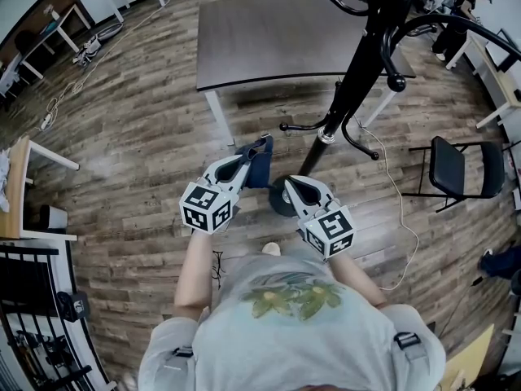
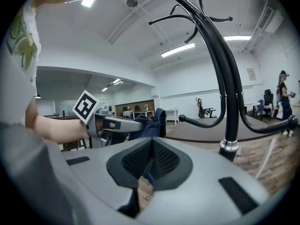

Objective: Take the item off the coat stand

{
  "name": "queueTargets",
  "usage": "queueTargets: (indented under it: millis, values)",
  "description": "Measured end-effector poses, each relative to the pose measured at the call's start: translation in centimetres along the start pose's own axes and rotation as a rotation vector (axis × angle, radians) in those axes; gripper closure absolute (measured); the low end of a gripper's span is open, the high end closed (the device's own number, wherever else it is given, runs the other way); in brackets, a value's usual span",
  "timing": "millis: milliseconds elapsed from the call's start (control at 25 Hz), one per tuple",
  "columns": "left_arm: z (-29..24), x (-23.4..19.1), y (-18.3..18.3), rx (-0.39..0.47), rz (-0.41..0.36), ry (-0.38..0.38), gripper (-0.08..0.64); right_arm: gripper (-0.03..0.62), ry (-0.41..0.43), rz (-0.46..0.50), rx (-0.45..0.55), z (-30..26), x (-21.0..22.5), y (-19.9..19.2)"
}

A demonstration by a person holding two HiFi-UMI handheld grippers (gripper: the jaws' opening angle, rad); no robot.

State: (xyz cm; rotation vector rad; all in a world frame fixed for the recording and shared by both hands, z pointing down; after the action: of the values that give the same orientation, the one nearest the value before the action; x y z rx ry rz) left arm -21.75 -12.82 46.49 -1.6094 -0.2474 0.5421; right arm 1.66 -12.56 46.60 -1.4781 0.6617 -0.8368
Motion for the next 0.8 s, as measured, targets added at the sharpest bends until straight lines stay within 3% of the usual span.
queueTargets:
  millis: [800]
  values:
    - [1.6,3.4,-2.4,-0.018,0.032,0.02,0.525,0.586,0.035,0.006,-0.024,0.8,-0.9,-0.1]
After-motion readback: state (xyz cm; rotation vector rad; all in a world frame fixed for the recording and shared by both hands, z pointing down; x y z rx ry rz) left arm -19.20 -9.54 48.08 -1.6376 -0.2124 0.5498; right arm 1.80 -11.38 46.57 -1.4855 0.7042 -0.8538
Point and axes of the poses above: the fingertips, and each gripper's own axes: z backward along the fingers, x to its right, y out of its top, the point moved 10 cm from there along z, backward along the fingers, and after that the axes turned 13 degrees about x, right-handed, at the moved point
